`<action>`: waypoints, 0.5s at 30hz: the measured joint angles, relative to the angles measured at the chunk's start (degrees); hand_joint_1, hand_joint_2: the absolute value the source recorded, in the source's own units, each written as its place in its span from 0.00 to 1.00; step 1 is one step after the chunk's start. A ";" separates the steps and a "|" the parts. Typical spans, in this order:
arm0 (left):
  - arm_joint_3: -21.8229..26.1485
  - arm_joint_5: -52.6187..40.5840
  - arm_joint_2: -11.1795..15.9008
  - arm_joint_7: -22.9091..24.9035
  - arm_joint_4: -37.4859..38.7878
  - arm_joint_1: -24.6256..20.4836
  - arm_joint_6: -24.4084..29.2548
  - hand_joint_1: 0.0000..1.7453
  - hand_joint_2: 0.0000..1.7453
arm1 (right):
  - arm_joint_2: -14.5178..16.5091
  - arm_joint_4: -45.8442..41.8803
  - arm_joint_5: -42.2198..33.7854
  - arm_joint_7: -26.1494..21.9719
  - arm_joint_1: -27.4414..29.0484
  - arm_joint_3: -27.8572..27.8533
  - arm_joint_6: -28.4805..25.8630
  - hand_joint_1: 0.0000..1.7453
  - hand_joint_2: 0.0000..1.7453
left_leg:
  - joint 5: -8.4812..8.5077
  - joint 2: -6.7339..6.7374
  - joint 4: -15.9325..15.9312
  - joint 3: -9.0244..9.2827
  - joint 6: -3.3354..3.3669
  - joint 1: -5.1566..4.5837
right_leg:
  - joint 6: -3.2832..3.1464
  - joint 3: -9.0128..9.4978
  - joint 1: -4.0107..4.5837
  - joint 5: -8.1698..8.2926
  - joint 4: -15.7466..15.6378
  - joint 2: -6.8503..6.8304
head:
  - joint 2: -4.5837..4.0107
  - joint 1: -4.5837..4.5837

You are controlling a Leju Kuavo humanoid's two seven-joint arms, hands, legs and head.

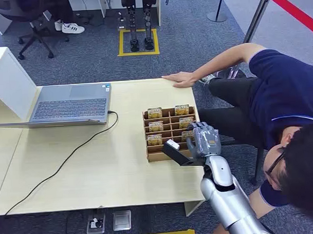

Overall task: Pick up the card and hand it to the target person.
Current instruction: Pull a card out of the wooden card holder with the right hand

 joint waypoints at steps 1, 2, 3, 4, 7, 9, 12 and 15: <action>0.00 0.00 0.00 0.00 0.00 0.00 0.01 0.00 0.00 | 0.00 0.09 -0.01 -0.01 -0.06 0.02 0.00 0.61 1.00 | 0.00 0.00 0.00 0.00 0.00 0.00 | 0.00 0.00 0.00 0.00 0.00 0.00 | -0.01 0.00; 0.00 0.00 0.00 -0.01 0.00 0.00 0.02 0.00 0.00 | 0.00 0.19 -0.02 -0.01 -0.12 0.04 0.00 0.62 1.00 | 0.00 0.00 0.00 0.00 0.00 0.00 | 0.00 0.00 0.00 0.00 0.00 0.00 | -0.01 0.00; 0.00 0.00 0.00 -0.01 0.00 0.00 0.05 0.00 0.00 | 0.00 0.38 -0.03 -0.02 -0.23 0.12 0.00 0.65 1.00 | 0.00 0.00 0.00 0.00 0.00 0.00 | 0.00 0.00 0.00 0.00 0.00 0.00 | -0.02 0.01; 0.00 0.00 0.00 -0.01 0.00 0.00 0.09 0.00 0.00 | 0.00 0.56 -0.05 -0.03 -0.33 0.21 0.00 0.70 1.00 | 0.00 0.00 0.00 0.00 0.00 0.00 | 0.00 0.00 0.00 0.00 0.00 0.00 | -0.02 0.02; -0.01 0.01 0.00 0.01 0.00 0.00 0.20 0.00 0.00 | 0.07 1.07 -0.11 -0.04 -0.67 0.46 0.00 0.85 1.00 | 0.00 0.00 0.00 0.00 0.00 0.00 | 0.00 0.00 0.00 0.00 0.00 0.00 | -0.01 0.04; -0.04 0.01 -0.01 0.02 0.00 0.00 0.25 0.00 0.00 | 0.16 1.36 -0.13 -0.04 -0.92 0.60 -0.02 0.89 1.00 | 0.00 0.00 0.00 0.01 0.00 0.00 | 0.00 0.00 0.00 0.00 0.00 0.00 | -0.01 0.05; -0.09 0.00 -0.03 0.03 0.01 0.00 0.33 0.00 0.00 | 0.26 1.69 -0.13 -0.02 -1.17 0.81 -0.14 0.95 1.00 | 0.00 0.00 0.00 0.02 0.00 0.00 | 0.00 0.01 0.00 0.00 0.00 0.00 | -0.01 0.03; -0.22 0.00 -0.05 0.03 0.02 0.00 0.34 0.00 0.00 | 0.26 1.83 -0.13 0.05 -1.25 0.92 -0.42 0.98 1.00 | 0.01 0.00 0.00 0.02 0.00 0.00 | 0.00 0.01 0.00 0.01 0.00 0.00 | -0.02 0.01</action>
